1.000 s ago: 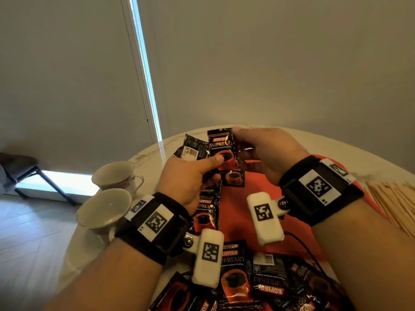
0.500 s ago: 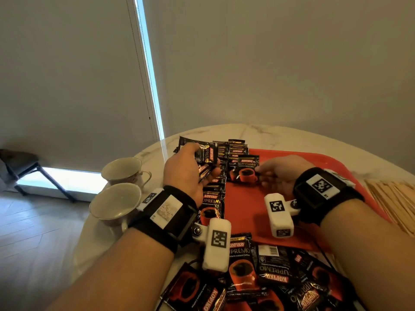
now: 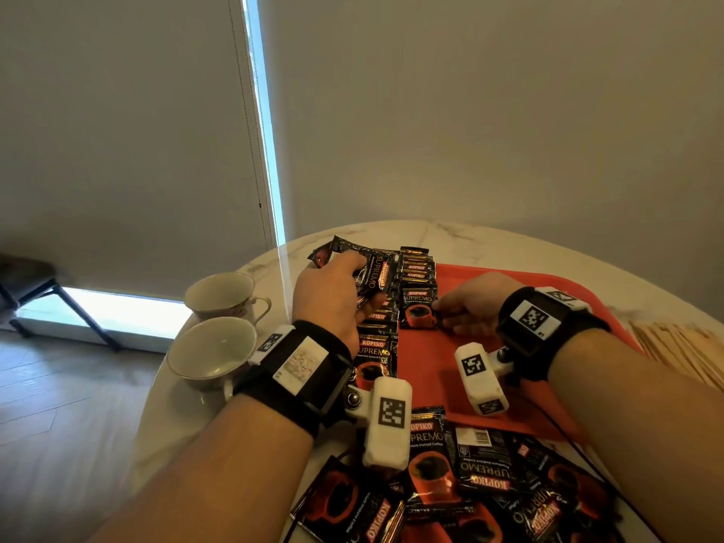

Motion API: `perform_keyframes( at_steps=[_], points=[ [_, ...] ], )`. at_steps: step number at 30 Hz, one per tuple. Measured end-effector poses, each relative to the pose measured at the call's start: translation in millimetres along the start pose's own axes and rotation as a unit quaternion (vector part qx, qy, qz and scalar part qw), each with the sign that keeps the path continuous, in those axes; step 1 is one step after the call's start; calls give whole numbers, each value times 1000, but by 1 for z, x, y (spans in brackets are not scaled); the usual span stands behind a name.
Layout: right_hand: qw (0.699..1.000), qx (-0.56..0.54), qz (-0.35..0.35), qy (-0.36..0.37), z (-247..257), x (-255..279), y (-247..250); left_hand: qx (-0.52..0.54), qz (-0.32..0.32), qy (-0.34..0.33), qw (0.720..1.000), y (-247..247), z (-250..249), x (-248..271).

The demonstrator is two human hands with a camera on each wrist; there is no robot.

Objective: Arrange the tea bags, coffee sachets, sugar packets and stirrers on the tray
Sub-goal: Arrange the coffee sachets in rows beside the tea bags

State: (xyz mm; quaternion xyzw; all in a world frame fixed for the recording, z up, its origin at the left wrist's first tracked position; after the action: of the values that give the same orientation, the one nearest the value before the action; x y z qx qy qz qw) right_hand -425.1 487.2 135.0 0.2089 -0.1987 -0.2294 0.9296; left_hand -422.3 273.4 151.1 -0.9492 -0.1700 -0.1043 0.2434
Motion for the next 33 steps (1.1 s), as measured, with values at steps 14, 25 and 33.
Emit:
perform_keyframes(
  at_steps=[14, 25, 33],
  points=[
    [999, -30, 14, 5, 4, 7, 1, -8, 10, 1, 1000, 0, 4, -1],
    [960, -198, 196, 37, 31, 53, -18, -61, 139, -65, 986, -11, 5, 12],
    [949, -273, 156, 27, 33, 49, -17, -39, 117, -91, 988, -11, -2, 13]
  ],
)
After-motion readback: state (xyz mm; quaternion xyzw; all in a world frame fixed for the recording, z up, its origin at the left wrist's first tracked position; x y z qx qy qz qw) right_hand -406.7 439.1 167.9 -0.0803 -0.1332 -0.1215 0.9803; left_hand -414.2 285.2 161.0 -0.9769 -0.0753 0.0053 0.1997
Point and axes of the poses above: each hand's wrist, its own x-axis away from the middle knuckle, its own y-axis out of the back of the hand, z = x × y, the point moved 5 cm from there along -x, towards the middle knuckle, and after that the axes turned 12 degrees about -z, right-handed, at the moved point
